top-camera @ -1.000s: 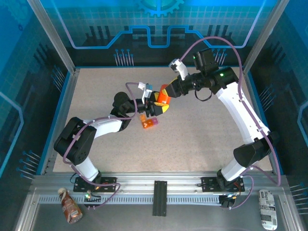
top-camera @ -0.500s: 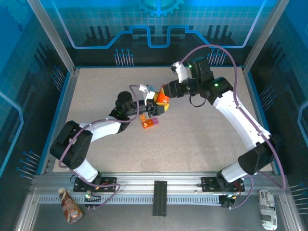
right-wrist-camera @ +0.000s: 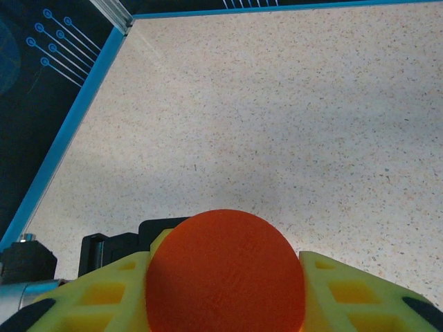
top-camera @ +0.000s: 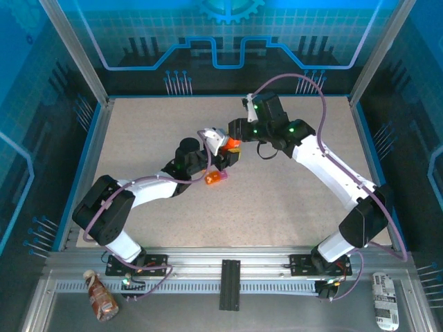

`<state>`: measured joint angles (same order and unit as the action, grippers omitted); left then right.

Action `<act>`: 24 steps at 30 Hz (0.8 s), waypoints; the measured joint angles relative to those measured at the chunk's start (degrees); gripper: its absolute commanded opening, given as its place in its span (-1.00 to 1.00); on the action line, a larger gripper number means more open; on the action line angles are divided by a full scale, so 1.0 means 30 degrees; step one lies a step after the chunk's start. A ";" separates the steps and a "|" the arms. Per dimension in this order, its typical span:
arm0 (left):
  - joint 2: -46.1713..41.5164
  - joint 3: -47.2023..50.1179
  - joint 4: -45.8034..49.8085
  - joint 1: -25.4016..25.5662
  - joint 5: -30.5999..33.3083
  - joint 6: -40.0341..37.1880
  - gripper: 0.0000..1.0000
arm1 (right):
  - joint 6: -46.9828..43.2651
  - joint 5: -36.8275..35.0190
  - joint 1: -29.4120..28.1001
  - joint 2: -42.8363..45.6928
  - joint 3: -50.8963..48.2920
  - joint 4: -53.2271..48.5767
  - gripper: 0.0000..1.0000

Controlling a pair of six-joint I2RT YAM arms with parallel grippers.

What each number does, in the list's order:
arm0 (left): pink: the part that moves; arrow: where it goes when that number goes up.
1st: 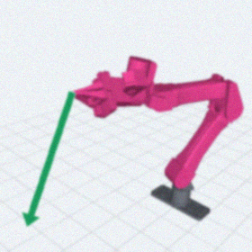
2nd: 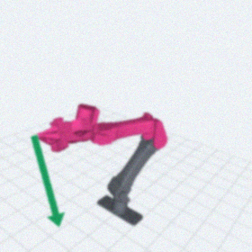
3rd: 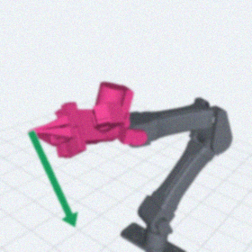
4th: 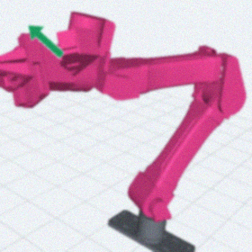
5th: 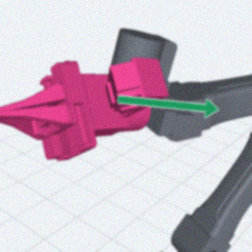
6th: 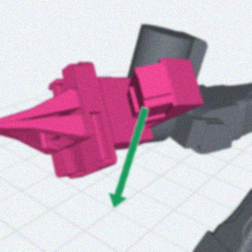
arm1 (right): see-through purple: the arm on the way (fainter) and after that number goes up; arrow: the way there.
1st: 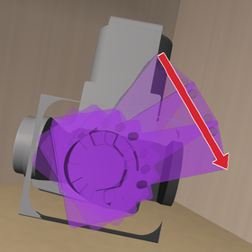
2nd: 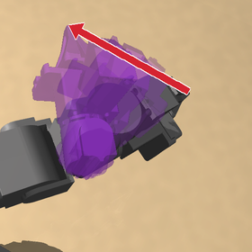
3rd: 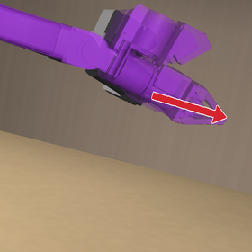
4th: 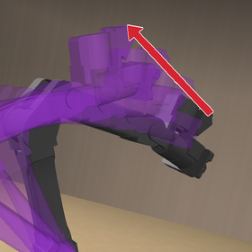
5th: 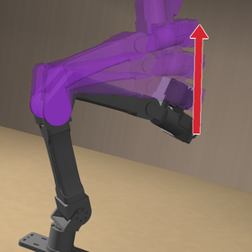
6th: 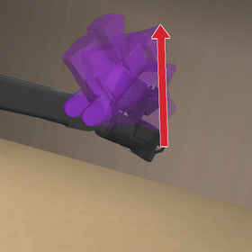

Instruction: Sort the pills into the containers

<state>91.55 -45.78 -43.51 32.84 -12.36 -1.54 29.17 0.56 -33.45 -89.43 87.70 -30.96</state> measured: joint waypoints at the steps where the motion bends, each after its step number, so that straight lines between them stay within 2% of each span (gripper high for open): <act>1: 0.0000 0.0000 -0.0044 0.0015 0.0117 -0.0036 -1.00 | 0.0087 0.0015 0.0015 -0.0029 0.0066 -0.0007 0.21; 3: -0.0080 -0.0022 -0.0459 0.0029 0.0117 0.0036 -1.00 | 0.0168 0.0313 0.0204 -0.0044 0.0204 -0.0131 0.44; 7: -0.0335 -0.0313 -0.0933 0.0044 -0.0233 0.0131 -1.00 | 0.0080 0.2004 0.0933 0.0255 0.0270 -0.0051 0.60; 13: -0.0736 -0.0583 -0.1144 -0.0022 -0.1865 0.0481 -1.00 | -0.0794 0.4685 0.2222 0.2703 0.0262 -0.0080 0.63; 17: -0.0736 -0.0583 -0.1341 -0.0495 -0.4116 0.0998 -1.00 | -0.2295 0.7315 0.3963 0.4452 0.0466 -0.0189 0.59; 24: -0.0699 -0.0583 -0.2980 -0.1297 -0.7927 0.2798 -1.00 | -0.7533 1.0193 0.4488 0.2288 0.4029 -0.3920 0.59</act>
<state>89.45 -47.53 -52.45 28.95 -36.14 6.85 6.57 31.14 -19.99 -82.56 99.79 -42.72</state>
